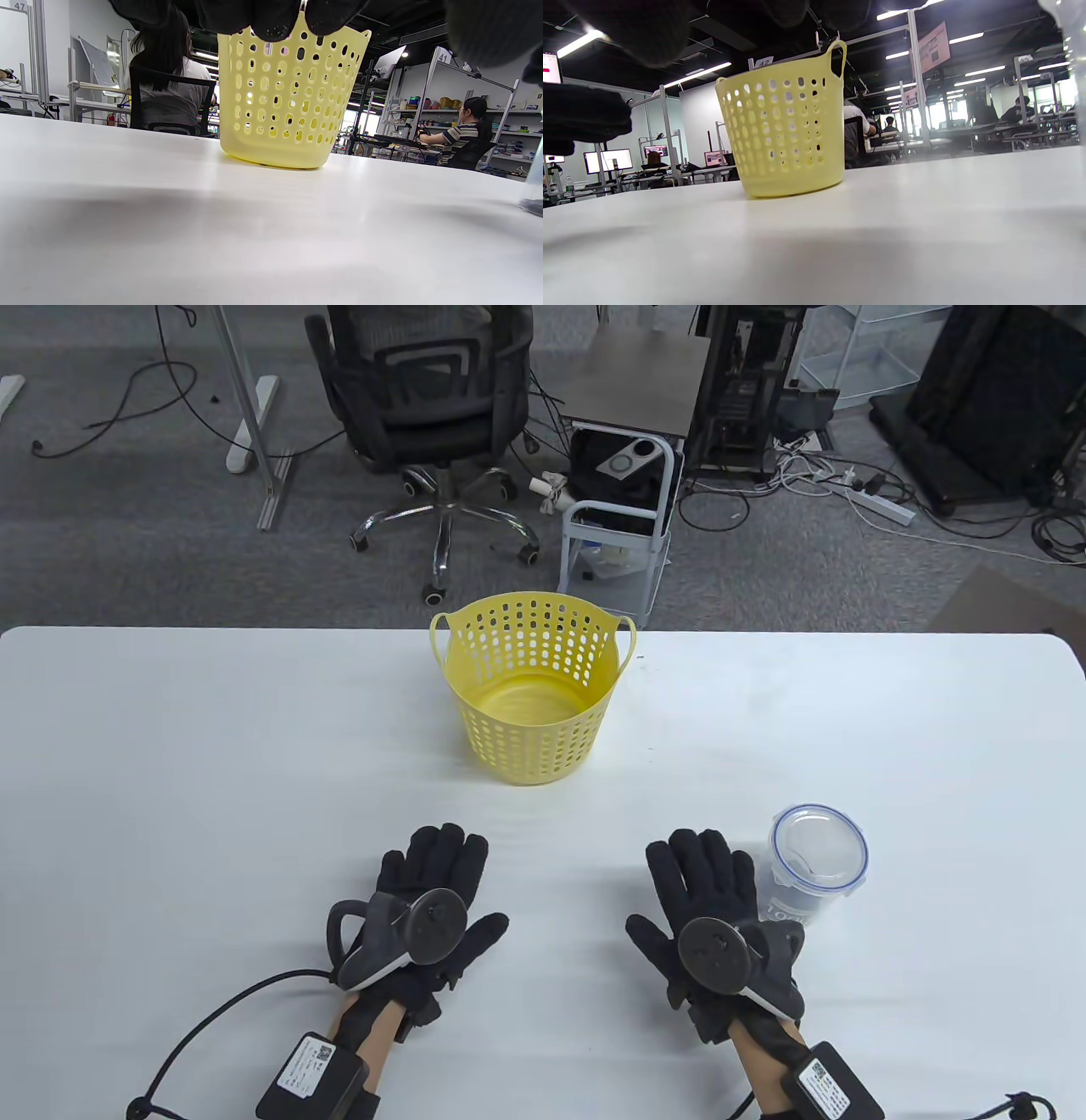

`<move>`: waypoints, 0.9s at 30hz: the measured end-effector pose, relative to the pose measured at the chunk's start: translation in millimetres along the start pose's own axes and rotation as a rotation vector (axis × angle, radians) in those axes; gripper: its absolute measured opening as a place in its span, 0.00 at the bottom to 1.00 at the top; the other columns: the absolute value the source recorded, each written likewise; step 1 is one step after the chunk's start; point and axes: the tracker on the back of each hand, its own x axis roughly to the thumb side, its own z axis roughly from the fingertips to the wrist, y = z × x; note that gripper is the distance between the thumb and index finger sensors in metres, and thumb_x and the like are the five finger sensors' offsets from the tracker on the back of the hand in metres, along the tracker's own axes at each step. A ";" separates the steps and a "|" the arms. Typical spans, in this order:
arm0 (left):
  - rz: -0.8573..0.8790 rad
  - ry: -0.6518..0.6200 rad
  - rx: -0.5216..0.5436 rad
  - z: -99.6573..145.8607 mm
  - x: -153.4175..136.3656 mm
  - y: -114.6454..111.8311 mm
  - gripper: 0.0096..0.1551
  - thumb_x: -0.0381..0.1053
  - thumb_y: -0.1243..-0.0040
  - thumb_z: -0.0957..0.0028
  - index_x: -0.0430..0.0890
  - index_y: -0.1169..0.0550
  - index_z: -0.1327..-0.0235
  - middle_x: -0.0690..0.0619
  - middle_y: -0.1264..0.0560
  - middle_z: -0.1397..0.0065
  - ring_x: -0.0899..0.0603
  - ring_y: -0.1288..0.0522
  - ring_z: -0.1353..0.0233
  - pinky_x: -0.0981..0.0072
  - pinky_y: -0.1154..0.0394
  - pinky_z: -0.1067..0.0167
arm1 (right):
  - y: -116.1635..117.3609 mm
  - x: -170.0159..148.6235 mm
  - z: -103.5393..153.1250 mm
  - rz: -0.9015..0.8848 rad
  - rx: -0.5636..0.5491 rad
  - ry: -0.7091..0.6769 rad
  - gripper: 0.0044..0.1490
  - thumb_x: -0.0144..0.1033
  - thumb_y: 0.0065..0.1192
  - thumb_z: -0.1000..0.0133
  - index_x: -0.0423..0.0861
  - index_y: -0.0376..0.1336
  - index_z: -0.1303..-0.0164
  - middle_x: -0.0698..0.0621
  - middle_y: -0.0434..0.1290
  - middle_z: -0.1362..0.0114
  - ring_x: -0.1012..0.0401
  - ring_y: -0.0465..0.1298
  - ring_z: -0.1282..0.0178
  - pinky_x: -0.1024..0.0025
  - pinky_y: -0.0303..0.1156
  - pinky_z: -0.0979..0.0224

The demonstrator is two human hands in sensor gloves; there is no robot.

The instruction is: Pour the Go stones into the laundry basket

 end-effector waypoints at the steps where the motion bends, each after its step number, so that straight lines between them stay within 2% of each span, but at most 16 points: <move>1: 0.002 -0.001 -0.003 -0.3 0.0 -0.5 0.56 0.80 0.43 0.58 0.60 0.46 0.20 0.53 0.50 0.12 0.38 0.48 0.13 0.34 0.44 0.25 | -3.2 -1.9 -0.8 0.006 -0.019 0.008 0.55 0.66 0.66 0.52 0.51 0.49 0.21 0.40 0.49 0.14 0.34 0.47 0.16 0.33 0.40 0.23; 11: 0.011 -0.021 -0.052 -1.7 4.7 -4.9 0.55 0.80 0.43 0.58 0.60 0.46 0.20 0.53 0.50 0.12 0.38 0.48 0.13 0.34 0.44 0.25 | -33.0 -53.8 1.4 0.000 -0.167 0.249 0.58 0.66 0.72 0.54 0.51 0.50 0.21 0.41 0.48 0.13 0.30 0.41 0.17 0.34 0.34 0.23; 18: 0.006 -0.025 -0.084 -0.8 7.5 -7.0 0.55 0.80 0.43 0.58 0.60 0.46 0.20 0.53 0.50 0.12 0.38 0.48 0.13 0.34 0.44 0.25 | -38.3 -90.7 7.3 0.004 -0.187 0.412 0.61 0.68 0.75 0.56 0.52 0.49 0.20 0.40 0.46 0.12 0.22 0.41 0.21 0.27 0.33 0.25; 25: 0.010 -0.026 -0.099 -0.3 8.8 -7.7 0.55 0.80 0.43 0.58 0.60 0.46 0.20 0.53 0.49 0.12 0.38 0.47 0.13 0.34 0.44 0.25 | -31.5 -109.3 10.6 -0.014 -0.131 0.509 0.62 0.69 0.75 0.56 0.53 0.49 0.20 0.39 0.45 0.12 0.20 0.45 0.22 0.24 0.38 0.25; 27: 0.011 -0.027 -0.101 -0.3 9.0 -7.7 0.55 0.80 0.43 0.58 0.60 0.46 0.20 0.53 0.49 0.12 0.38 0.47 0.13 0.34 0.44 0.25 | -29.7 -110.0 10.0 -0.017 -0.124 0.513 0.62 0.69 0.74 0.56 0.53 0.48 0.20 0.39 0.44 0.12 0.20 0.46 0.22 0.22 0.42 0.25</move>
